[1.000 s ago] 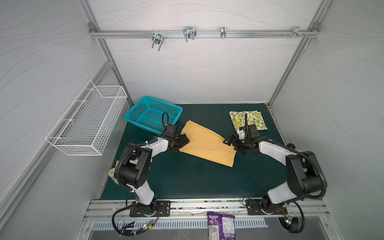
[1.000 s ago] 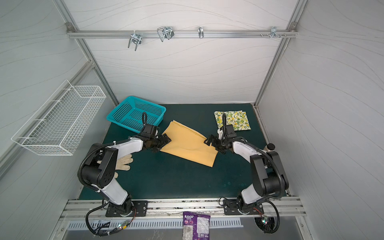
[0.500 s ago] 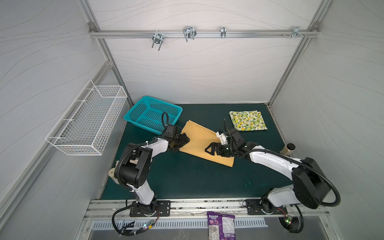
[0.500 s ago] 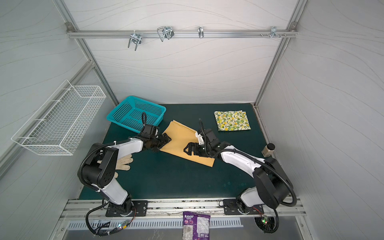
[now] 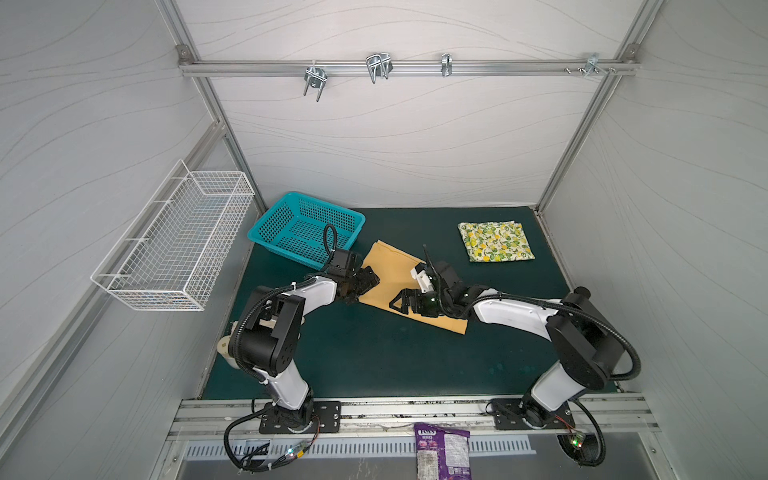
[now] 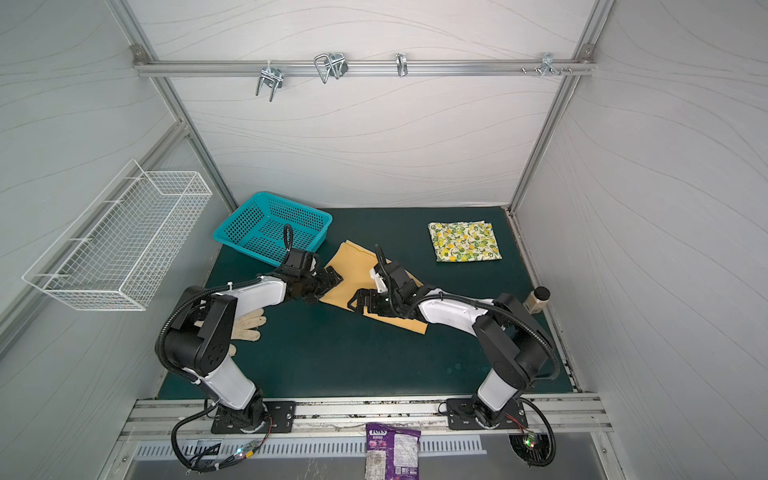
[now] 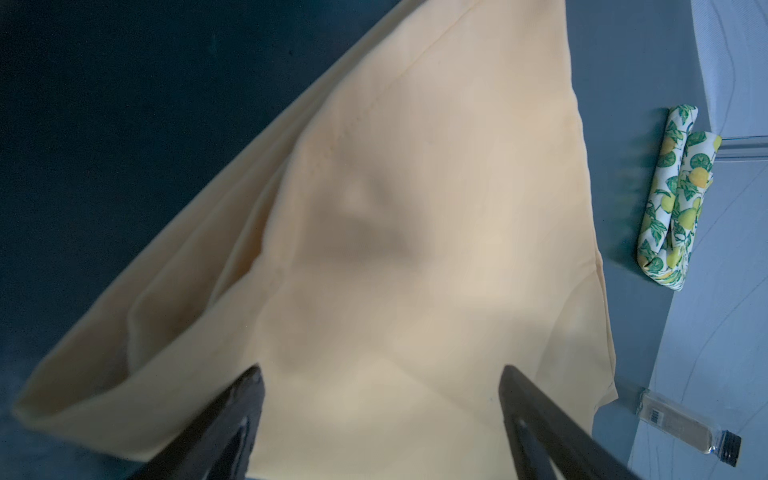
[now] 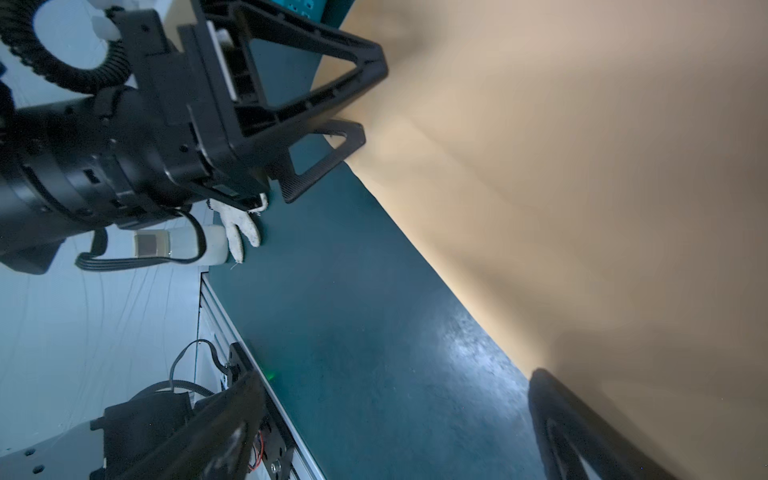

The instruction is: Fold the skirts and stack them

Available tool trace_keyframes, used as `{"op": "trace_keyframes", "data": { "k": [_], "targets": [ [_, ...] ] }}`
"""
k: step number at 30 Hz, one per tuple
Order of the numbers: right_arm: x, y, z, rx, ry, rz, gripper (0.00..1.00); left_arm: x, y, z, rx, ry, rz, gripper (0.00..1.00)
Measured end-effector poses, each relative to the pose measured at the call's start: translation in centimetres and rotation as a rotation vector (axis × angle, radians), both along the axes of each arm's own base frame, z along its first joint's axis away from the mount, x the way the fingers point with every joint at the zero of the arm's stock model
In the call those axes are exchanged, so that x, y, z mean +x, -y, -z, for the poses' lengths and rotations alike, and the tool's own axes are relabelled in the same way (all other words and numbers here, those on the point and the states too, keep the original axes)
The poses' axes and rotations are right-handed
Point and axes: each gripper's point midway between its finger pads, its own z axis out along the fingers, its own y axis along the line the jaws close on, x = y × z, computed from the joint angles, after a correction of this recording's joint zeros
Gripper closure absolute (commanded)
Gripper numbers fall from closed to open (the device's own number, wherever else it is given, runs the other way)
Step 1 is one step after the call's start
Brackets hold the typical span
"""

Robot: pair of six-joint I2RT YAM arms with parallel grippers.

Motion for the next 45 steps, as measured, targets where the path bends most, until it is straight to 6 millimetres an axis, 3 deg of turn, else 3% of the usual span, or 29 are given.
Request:
{"op": "trace_keyframes", "data": {
  "k": [4,8,13,19,25,29,32,35,38,40,43,45],
  "targets": [
    [0.3,-1.4,1.2,-0.008,-0.015,-0.010,0.01,0.0,0.0,0.0,-0.001,0.000,-0.001,0.11],
    [0.2,-1.2,3.3,-0.043,-0.045,-0.006,0.01,0.0,0.0,0.0,-0.001,0.000,-0.001,0.11],
    [0.0,-0.8,3.9,-0.037,-0.040,-0.004,0.01,0.0,0.0,0.0,-0.001,0.000,-0.001,0.11],
    [-1.0,0.8,4.1,-0.038,-0.040,0.011,0.01,0.0,0.0,0.0,-0.001,-0.001,-0.001,0.11],
    [-2.1,4.1,4.5,-0.059,-0.057,0.066,0.01,0.0,-0.1,0.0,-0.004,-0.001,-0.002,0.11],
    [-2.6,5.7,3.1,-0.064,-0.042,0.090,0.01,0.0,-0.1,0.0,-0.006,-0.002,-0.002,0.11],
    [-2.2,5.6,-0.1,-0.029,0.015,0.090,0.01,0.0,0.0,0.0,-0.007,-0.003,-0.001,0.11],
    [-1.1,5.0,-3.7,0.020,0.079,0.091,0.01,0.0,0.0,0.0,-0.007,-0.003,-0.001,0.11],
    [0.6,5.3,-4.8,0.033,0.106,0.115,0.01,0.0,0.0,0.0,-0.007,-0.003,-0.001,0.11],
    [1.7,6.1,-3.7,0.013,0.083,0.141,0.01,0.0,0.0,0.0,-0.007,-0.004,-0.001,0.11],
    [2.5,7.7,0.0,-0.041,0.008,0.176,0.01,0.0,0.0,0.0,-0.009,-0.004,-0.001,0.11],
    [2.0,9.2,2.8,-0.082,-0.047,0.199,0.01,0.0,0.0,0.0,-0.010,-0.005,-0.001,0.11]
  ]
}}
